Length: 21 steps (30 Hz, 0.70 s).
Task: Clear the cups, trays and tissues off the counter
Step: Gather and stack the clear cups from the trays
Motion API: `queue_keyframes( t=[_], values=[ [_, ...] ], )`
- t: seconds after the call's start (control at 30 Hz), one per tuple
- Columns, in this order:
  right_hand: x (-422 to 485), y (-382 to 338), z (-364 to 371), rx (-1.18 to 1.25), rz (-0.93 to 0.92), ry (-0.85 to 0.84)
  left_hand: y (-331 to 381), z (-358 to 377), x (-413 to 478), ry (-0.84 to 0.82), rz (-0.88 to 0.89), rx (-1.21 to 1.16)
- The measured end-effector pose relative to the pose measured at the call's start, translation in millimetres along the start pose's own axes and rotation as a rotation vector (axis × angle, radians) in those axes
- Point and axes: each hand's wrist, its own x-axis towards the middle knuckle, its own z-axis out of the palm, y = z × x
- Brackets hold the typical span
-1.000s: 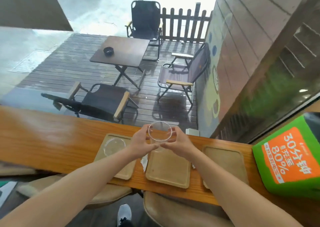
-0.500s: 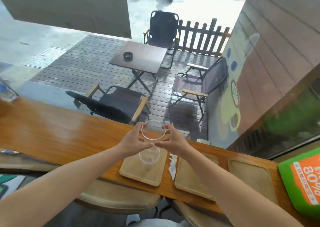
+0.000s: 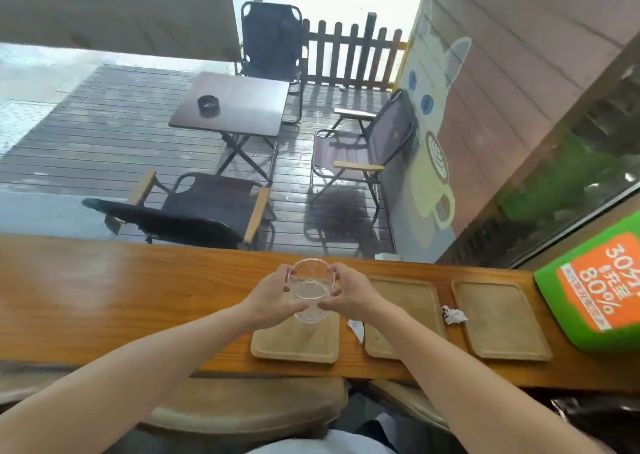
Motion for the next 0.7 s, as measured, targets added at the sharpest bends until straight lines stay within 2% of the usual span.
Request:
queue_keyframes(
  t=[0.7],
  values=[
    [-4, 28, 28, 0.017, 0.122, -0.032, -24, 21, 5, -0.098, 0.029, 0.028]
  ],
)
